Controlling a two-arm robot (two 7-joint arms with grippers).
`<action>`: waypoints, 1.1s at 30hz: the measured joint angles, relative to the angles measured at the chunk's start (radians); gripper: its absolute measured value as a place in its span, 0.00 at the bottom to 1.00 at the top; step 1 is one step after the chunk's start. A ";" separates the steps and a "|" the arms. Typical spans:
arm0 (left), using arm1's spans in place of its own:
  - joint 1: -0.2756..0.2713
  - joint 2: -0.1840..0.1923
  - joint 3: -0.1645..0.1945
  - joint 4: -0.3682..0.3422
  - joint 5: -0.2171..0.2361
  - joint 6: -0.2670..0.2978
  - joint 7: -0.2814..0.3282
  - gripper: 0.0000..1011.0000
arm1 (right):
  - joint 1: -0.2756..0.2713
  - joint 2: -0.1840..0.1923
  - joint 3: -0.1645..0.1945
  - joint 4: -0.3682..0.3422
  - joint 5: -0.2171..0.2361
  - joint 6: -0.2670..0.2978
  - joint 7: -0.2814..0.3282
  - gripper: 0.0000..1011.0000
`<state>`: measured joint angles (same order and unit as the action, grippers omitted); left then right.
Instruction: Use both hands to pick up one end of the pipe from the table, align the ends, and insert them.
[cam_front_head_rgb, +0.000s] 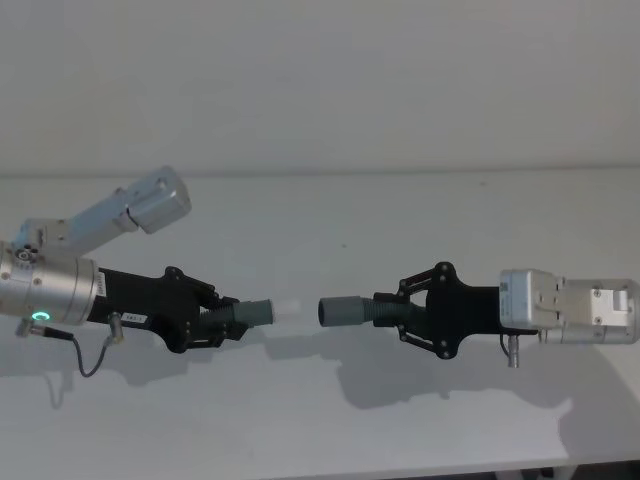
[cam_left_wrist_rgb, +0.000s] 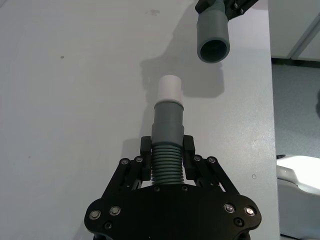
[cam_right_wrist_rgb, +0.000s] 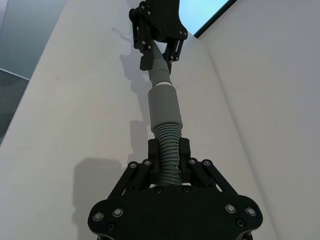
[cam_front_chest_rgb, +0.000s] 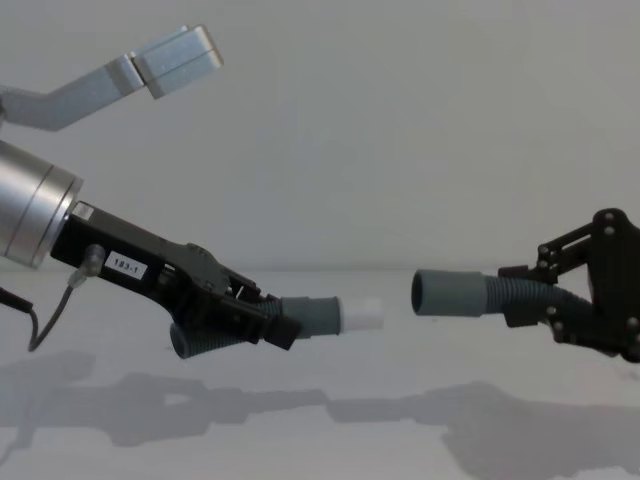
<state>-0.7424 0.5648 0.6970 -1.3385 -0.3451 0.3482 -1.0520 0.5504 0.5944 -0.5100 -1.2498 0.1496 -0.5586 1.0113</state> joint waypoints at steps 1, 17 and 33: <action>0.000 0.000 0.000 0.000 0.000 0.000 0.000 0.32 | -0.001 0.000 -0.001 0.000 -0.001 0.000 -0.002 0.20; 0.000 0.000 0.000 0.000 0.000 0.000 0.000 0.32 | -0.015 -0.012 -0.017 0.004 -0.025 0.000 -0.048 0.20; 0.000 0.000 0.000 0.000 0.000 0.000 0.000 0.32 | -0.005 -0.027 -0.034 0.033 -0.037 -0.018 -0.069 0.20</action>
<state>-0.7424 0.5649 0.6970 -1.3386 -0.3451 0.3482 -1.0520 0.5451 0.5675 -0.5445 -1.2171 0.1122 -0.5762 0.9424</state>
